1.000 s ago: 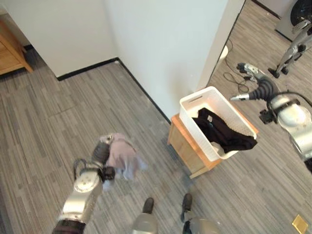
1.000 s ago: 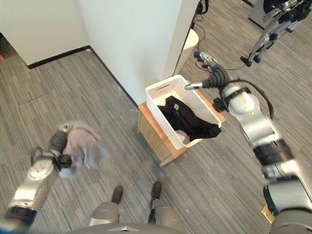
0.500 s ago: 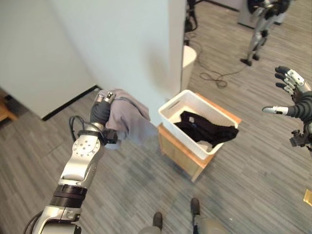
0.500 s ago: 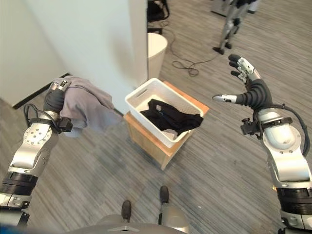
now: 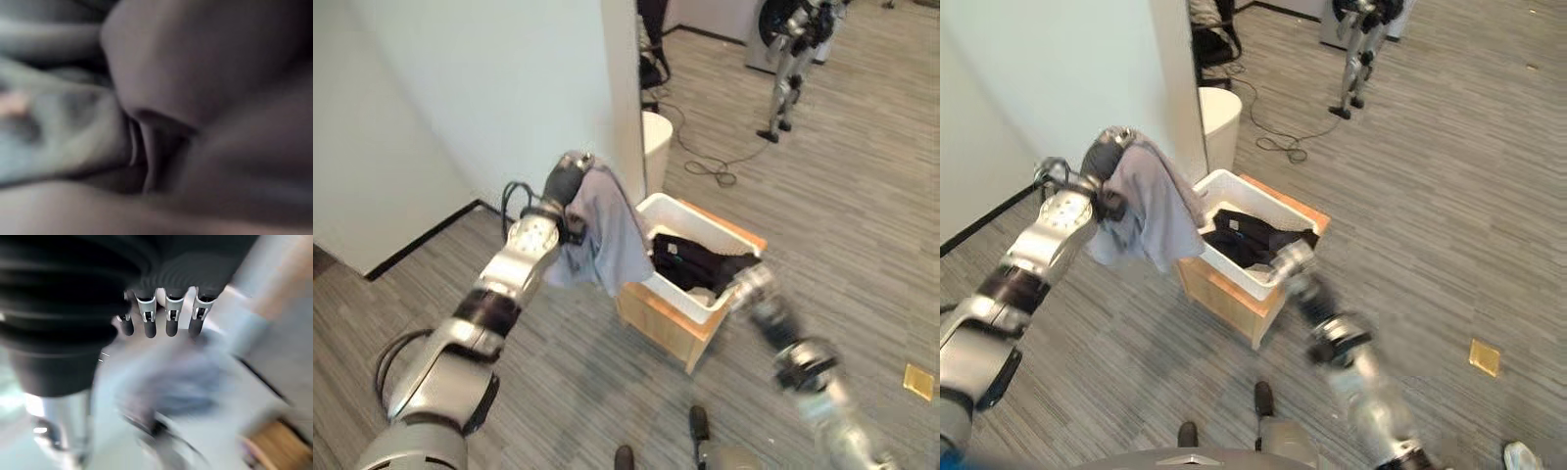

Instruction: Pick up bed clothes into laundry basket.

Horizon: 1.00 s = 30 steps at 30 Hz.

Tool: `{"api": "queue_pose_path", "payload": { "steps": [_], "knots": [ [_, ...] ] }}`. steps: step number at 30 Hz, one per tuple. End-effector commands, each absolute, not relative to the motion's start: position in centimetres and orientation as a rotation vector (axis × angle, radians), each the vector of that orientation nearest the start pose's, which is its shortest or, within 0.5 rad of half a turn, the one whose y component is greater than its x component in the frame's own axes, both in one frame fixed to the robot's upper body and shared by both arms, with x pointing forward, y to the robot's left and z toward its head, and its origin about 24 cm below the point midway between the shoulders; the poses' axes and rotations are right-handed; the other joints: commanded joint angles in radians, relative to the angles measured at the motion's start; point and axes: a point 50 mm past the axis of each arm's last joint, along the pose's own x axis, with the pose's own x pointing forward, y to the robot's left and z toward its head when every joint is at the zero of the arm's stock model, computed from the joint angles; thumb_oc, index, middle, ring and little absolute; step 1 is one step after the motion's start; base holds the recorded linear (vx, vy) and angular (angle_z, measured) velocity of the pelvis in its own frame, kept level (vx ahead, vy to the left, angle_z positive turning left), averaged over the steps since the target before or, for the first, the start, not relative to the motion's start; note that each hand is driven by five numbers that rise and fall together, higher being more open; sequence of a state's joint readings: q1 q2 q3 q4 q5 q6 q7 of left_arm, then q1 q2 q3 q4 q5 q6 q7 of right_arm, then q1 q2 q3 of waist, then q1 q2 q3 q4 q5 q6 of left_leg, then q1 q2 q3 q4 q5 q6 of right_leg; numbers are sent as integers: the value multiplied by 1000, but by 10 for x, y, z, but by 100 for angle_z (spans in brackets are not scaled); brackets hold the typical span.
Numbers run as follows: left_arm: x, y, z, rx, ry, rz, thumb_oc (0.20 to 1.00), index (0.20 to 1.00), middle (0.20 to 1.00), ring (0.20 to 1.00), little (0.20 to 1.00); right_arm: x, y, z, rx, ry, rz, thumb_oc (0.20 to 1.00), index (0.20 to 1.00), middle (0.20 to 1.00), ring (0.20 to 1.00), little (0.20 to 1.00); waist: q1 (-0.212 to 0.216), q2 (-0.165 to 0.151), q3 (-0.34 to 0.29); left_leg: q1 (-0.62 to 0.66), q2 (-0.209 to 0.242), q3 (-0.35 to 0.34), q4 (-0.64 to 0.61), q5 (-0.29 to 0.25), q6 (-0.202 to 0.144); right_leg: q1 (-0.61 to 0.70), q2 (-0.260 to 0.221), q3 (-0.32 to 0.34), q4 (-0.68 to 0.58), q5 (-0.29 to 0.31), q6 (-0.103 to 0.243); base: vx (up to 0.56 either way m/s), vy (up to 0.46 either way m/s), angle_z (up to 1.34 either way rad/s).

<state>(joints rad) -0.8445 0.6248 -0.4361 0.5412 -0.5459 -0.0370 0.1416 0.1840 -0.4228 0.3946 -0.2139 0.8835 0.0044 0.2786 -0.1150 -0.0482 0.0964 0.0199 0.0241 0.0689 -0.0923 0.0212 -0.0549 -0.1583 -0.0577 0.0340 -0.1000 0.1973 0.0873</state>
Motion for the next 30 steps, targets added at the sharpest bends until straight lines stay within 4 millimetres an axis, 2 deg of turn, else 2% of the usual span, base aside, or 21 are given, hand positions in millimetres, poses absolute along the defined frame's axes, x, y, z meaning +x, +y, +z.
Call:
{"api": "queue_pose_path", "payload": {
  "steps": [1,7,9,16,21,26,30],
  "knots": [
    [391,198,259,197,-441,5,200,200,200,200,200,210,-140,77,569,-63,612,1000,1000,1000,1000,1000,0,-9,29,4,10,9,5,4,10,98,-6,-14,13,-83,72,-15,-2,-18],
    [399,204,280,300,-444,50,200,200,200,200,200,209,-135,68,571,-20,606,1000,1000,1000,1000,1000,-27,-19,45,-9,16,35,5,7,2,71,4,6,13,-72,77,9,-15,-24],
    [400,204,293,341,-465,64,200,200,200,200,200,208,-138,66,538,-14,601,1000,1000,1000,1000,1000,-38,-15,56,-14,16,40,5,8,0,65,4,6,13,-72,79,36,-13,-9],
    [400,207,319,369,-506,102,200,200,200,200,200,208,-140,66,500,-8,606,1000,1000,1000,1000,1000,-61,-4,85,-33,17,55,5,9,-4,35,10,17,13,-65,82,12,-4,-4],
    [396,222,340,344,-540,166,200,200,200,200,200,206,-142,63,501,1,603,1000,1000,1000,1000,1000,-82,-11,106,-57,26,78,5,14,-9,-2,20,30,13,-54,86,9,-15,-11],
    [396,226,343,312,-543,196,200,200,200,200,200,206,-145,63,504,-2,585,1000,1000,1000,1000,1000,-94,-24,131,-75,31,87,5,15,-13,-25,27,37,13,-48,87,26,-23,-15],
    [399,233,331,317,-494,217,200,200,200,200,200,206,-150,64,490,-13,563,1000,1000,1000,1000,1000,-100,-31,161,-86,32,99,5,15,-15,-42,30,41,13,-46,86,9,-1,-8]
  ]
}}
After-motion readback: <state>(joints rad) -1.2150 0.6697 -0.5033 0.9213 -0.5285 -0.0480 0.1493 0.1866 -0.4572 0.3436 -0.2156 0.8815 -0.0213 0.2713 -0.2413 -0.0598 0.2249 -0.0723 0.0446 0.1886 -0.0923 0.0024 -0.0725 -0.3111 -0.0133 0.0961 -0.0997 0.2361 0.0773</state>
